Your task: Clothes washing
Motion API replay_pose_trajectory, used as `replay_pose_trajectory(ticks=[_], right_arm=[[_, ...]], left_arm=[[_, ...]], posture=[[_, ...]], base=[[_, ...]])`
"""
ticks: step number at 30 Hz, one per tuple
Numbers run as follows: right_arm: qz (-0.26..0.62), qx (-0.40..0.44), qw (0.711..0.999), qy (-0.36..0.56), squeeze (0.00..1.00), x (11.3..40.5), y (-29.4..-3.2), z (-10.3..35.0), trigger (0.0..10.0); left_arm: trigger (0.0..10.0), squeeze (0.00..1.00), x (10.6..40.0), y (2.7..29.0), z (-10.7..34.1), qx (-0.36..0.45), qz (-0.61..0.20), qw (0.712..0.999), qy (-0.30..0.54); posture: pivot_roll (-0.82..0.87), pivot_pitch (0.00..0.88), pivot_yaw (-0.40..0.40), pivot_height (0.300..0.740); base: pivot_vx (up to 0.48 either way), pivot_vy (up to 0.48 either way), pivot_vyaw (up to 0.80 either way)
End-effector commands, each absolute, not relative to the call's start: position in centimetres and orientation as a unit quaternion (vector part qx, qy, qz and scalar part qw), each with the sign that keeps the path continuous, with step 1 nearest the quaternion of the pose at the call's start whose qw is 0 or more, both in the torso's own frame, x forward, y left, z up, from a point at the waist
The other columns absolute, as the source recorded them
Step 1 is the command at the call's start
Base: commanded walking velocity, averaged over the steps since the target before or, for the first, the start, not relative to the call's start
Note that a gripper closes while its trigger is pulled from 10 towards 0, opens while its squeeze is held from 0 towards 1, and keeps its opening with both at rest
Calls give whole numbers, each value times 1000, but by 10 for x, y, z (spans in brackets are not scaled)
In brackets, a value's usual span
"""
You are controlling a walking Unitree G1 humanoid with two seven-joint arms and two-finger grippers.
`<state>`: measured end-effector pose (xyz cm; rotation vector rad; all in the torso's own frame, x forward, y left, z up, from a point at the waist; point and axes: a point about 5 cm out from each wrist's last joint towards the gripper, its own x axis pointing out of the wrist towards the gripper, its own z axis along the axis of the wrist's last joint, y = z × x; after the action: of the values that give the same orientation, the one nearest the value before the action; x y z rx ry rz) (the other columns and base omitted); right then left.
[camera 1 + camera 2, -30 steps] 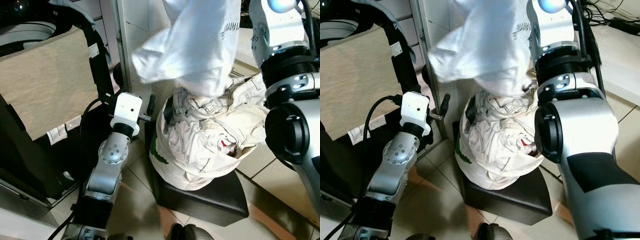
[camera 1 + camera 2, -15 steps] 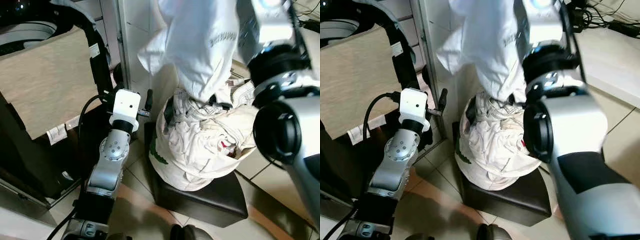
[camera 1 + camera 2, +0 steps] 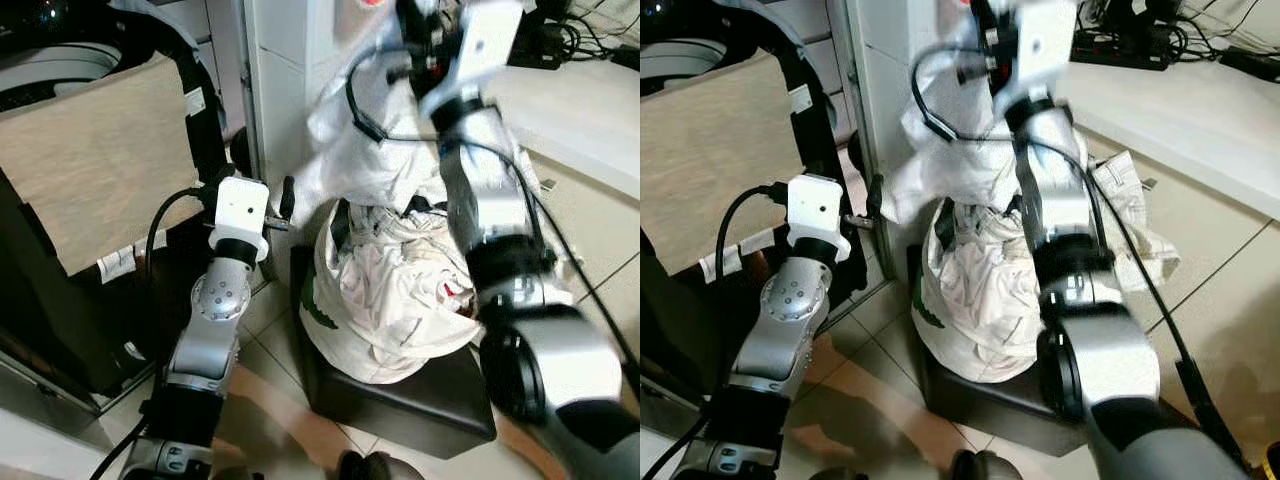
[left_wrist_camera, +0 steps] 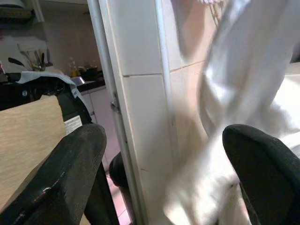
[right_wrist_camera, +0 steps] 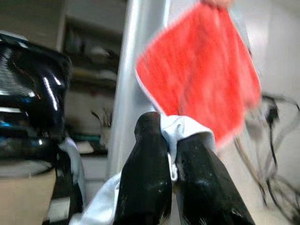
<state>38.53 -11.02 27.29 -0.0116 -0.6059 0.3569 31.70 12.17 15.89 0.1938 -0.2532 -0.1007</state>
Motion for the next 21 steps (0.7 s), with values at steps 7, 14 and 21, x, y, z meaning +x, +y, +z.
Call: replay_pose_trajectory(ticks=[7, 14, 21], right_arm=[[149, 3, 964, -218, 0, 375, -113, 217, 0], [155, -5, 970, -189, 0, 371, -111, 199, 0], [156, -3, 974, -162, 0, 366, -110, 182, 0]], left_arm=[[10000, 0, 314, 119, 155, 95, -56, 987, -116], [10000, 0, 313, 120, 154, 94, -51, 988, -111], [10000, 0, 312, 126, 151, 88, -19, 991, -103]], posture=[[-47, 0, -30, 740], [-39, 0, -36, 740], [-32, 0, -46, 740]], base=[[0, 0, 800], [0, 0, 800], [0, 0, 800]])
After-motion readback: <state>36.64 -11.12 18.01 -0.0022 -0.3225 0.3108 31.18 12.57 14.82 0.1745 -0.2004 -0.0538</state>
